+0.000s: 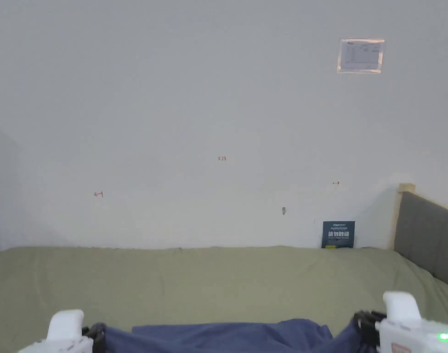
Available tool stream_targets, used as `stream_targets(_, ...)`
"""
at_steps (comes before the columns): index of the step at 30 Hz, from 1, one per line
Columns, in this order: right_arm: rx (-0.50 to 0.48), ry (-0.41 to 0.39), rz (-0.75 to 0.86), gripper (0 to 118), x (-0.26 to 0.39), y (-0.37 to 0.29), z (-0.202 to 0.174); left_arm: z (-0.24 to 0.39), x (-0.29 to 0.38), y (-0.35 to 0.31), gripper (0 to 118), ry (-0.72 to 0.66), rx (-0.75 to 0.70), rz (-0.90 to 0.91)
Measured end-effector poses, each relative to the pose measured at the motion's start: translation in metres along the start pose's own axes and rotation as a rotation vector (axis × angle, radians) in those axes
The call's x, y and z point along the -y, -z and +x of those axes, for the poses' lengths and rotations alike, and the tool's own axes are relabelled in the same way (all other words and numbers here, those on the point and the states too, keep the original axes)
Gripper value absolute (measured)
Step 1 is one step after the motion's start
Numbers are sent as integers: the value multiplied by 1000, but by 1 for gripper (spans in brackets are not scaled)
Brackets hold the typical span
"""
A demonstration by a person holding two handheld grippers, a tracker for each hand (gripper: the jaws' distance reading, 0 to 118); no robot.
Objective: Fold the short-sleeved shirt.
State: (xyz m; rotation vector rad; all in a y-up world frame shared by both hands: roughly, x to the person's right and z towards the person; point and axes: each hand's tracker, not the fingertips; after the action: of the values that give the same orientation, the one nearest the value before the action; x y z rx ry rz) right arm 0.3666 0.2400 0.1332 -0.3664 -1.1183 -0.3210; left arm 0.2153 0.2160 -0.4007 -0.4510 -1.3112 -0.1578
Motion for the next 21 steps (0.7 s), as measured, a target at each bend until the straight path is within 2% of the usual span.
stream_targets(3, 8, 21, -125, 3, 69, -7, 4, -9, 55, -19, 1, -17, -29, -74)
stream_targets(9, 44, -38, -307, 3, 164, -16, -2, -19, 131, -33, 1, -19, -71, -236)
stream_targets(12, 77, 6, -331, 3, 180, -13, 5, -15, 146, -34, 1, -19, -102, -275)
stream_targets(15, 106, 95, -333, 3, 185, -11, 16, -16, 152, -31, 1, -43, -105, -293)
stream_targets(19, 100, 121, -329, 3, 186, -8, 19, -15, 157, -30, 2, -8, -110, -297)
stream_targets(20, 89, 122, -326, 7, 189, -8, 19, -18, 156, -31, 4, -20, -92, -287)
stream_targets(21, 82, 118, -319, 22, 190, -8, 17, -21, 154, -33, 12, -49, -64, -287)
